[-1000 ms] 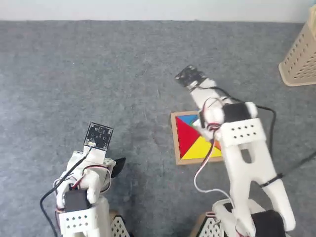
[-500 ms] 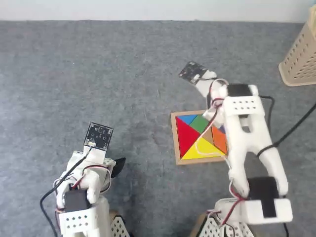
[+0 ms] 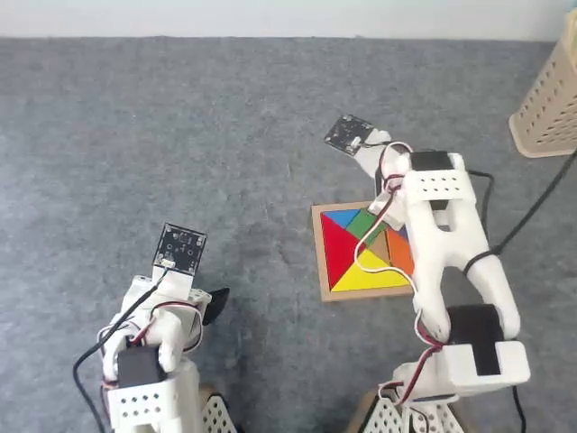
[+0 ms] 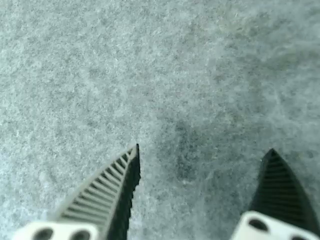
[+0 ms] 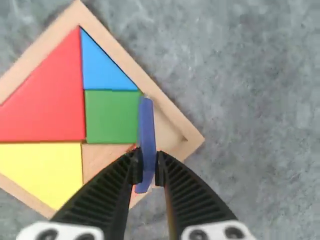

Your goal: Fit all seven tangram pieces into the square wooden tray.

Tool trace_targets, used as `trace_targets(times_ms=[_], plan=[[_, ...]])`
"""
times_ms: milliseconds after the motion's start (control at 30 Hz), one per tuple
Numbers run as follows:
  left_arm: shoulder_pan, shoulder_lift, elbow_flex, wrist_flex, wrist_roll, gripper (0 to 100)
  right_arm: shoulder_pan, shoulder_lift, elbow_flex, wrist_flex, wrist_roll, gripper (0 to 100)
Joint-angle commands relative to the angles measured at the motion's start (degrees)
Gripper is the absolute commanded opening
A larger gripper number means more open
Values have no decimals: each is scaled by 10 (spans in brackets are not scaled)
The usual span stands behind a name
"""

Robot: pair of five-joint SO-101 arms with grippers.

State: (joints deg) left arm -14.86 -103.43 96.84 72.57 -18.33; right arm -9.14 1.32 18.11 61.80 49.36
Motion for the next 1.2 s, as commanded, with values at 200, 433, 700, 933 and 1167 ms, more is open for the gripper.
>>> trace_targets(times_ms=[200,433,700,933,1167], plan=[[2,-10,-3,4,-3,353,-24,-6,-26,-22,-25,6],[2,-10,-3,4,-3,353,-20,-5,-26,-28,-39,8],[2,-10,-3,4,-3,353,-16,-5,2,-52,-40,112],[2,-10,-3,4,-3,353,-15,-7,2,-57,-41,112],[2,-10,-3,4,-3,353,-7,0,25,-131,-99,111]])
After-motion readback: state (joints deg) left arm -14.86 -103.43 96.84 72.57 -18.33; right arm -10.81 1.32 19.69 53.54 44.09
